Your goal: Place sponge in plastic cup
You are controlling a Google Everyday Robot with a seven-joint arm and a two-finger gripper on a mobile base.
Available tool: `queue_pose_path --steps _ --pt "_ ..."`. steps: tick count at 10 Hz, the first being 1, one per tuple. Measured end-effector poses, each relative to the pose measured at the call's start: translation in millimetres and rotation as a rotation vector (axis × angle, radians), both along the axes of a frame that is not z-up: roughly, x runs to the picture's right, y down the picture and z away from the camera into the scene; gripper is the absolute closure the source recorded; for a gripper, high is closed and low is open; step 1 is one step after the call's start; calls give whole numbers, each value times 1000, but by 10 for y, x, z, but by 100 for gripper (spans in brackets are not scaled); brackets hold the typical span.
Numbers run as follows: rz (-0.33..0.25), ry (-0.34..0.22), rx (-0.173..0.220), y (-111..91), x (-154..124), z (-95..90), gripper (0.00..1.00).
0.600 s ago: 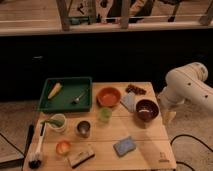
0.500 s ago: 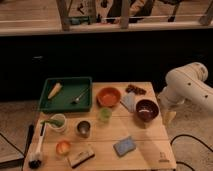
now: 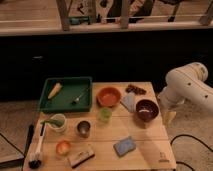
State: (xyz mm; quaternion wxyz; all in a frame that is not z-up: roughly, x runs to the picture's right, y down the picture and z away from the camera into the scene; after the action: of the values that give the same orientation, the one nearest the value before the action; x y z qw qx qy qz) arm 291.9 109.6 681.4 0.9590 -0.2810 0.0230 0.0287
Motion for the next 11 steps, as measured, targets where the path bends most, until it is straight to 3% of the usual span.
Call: queue_pose_path --steps 7,11 --pt "-3 -1 -3 18 -9 -1 20" --pt "-52 -23 -26 369 -197 -27 20"
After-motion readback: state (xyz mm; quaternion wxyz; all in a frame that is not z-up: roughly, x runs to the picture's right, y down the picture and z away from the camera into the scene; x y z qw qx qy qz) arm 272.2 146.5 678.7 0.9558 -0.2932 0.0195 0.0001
